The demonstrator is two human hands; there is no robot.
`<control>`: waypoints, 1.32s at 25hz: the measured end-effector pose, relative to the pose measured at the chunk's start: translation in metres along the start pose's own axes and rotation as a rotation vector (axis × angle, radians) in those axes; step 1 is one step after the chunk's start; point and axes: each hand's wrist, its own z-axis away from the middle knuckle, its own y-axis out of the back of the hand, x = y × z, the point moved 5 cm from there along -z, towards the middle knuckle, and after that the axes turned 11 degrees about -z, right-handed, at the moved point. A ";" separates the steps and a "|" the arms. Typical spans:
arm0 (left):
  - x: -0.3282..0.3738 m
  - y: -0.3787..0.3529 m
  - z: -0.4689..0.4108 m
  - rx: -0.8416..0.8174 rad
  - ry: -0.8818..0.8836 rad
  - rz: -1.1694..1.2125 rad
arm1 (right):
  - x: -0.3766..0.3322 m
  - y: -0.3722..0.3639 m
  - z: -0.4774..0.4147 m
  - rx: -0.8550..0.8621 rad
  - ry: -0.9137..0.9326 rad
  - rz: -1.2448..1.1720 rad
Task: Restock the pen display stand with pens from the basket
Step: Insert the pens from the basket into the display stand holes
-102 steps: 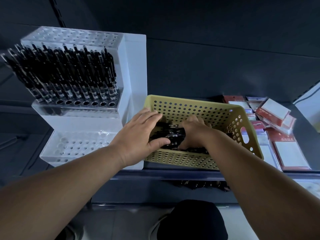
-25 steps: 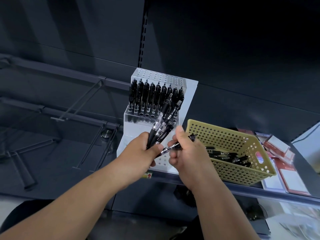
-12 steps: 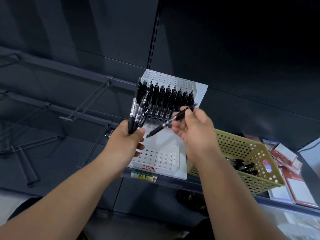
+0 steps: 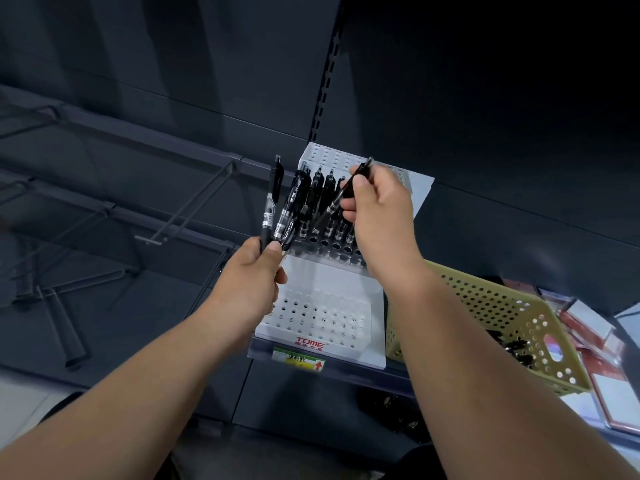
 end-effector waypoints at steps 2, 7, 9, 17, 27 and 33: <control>0.000 0.003 -0.001 0.007 0.001 -0.010 | 0.006 -0.006 -0.004 -0.025 0.008 0.076; -0.002 0.007 0.000 0.010 0.020 -0.013 | 0.028 -0.014 -0.011 -0.066 -0.002 0.197; -0.003 0.007 0.000 0.010 0.017 -0.021 | 0.035 -0.017 -0.011 -0.064 0.009 0.240; -0.002 0.007 0.000 -0.006 0.019 -0.042 | 0.039 -0.017 -0.018 -0.031 0.066 0.409; -0.001 0.006 0.010 -0.030 0.020 0.008 | 0.035 -0.023 -0.024 -0.052 0.044 0.563; 0.005 0.006 0.014 -0.026 0.030 -0.003 | 0.034 -0.020 -0.017 -0.082 -0.010 0.574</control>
